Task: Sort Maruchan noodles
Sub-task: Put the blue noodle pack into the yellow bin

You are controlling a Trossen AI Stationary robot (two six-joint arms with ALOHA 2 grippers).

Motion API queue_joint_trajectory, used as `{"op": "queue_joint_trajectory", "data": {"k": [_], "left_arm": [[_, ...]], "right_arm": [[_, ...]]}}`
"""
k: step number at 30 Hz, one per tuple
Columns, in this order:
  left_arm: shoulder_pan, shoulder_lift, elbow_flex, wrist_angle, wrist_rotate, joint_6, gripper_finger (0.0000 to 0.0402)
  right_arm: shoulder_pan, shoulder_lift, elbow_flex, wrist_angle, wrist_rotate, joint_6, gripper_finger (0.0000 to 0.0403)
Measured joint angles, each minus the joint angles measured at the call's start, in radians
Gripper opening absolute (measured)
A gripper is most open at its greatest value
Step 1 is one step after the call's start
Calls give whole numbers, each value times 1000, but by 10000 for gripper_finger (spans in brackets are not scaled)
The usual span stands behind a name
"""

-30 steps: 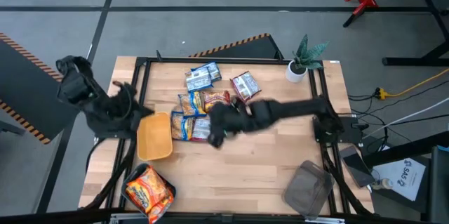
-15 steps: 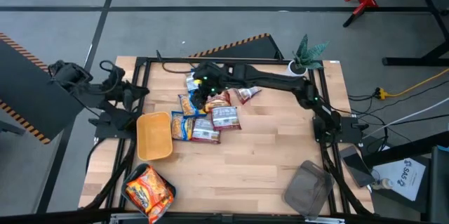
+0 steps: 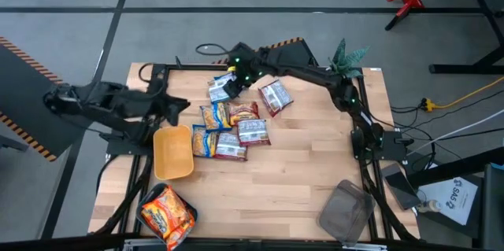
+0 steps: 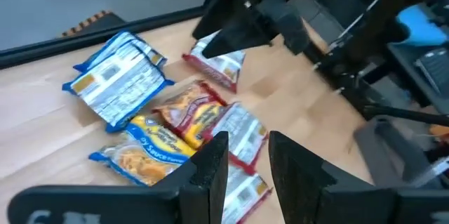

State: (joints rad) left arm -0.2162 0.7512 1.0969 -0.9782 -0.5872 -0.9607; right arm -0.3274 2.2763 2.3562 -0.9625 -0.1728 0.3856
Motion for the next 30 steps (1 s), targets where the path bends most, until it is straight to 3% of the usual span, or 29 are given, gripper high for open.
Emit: {"op": "queue_joint_trajectory", "data": {"k": [4,9,16,20,25,30], "left_arm": [[247,35,1,138,199,168,99],[553,161,1,255,530,328,100],[874,352,1,322,832,472,101],[1022,405,1,340,961,544,101],[1141,454,1,347,1006,603,101],[1196,546,1,355,1143,630,101]], "right_arm": [[-50,0,-2,-75,-9,-55,209],[-88,0,-2,-78,25,-84,209],[-124,-1,-59,17,74,-77,209],[-146,-1,-155,160,23,-50,209],[-165,0,-284,374,-4,31,209],[-171,0,-344,391,-4,30,210]]}}
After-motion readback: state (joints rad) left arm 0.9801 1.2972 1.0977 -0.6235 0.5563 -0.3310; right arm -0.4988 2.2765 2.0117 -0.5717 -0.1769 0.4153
